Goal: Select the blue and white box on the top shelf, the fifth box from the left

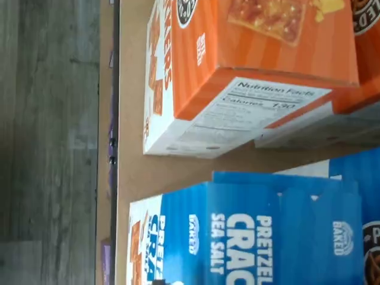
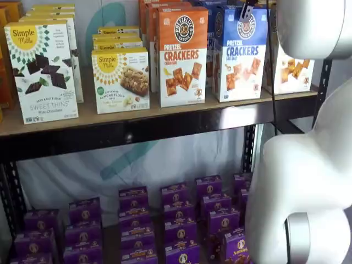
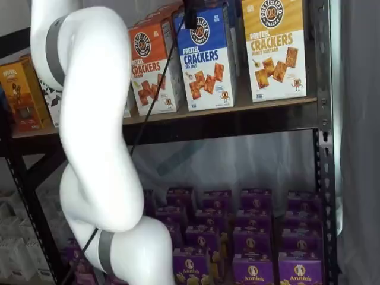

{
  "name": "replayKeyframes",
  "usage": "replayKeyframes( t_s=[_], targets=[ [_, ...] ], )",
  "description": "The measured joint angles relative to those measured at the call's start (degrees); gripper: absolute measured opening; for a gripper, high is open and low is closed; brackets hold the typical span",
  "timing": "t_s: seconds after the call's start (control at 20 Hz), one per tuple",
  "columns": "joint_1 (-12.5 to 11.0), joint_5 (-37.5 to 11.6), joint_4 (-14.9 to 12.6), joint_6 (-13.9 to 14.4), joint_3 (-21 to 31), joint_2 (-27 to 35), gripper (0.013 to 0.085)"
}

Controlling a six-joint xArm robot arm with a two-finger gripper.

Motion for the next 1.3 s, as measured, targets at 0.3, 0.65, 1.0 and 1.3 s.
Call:
replayKeyframes(
  t_s=[0.3,0.65,1.0,1.3],
  targets=[
    [0.63,1.08,-1.64,-0.04,-0.39,1.13,0.085],
    [1.33,5.33,-4.87,-0.24,-3.41,3.34,0.085],
    [2.06,5.25,-6.67,-0.25,-2.29,3.01,0.085],
    [1.88,4.94,-5.87,-0.18,-1.33,2.59,0.077]
  ],
)
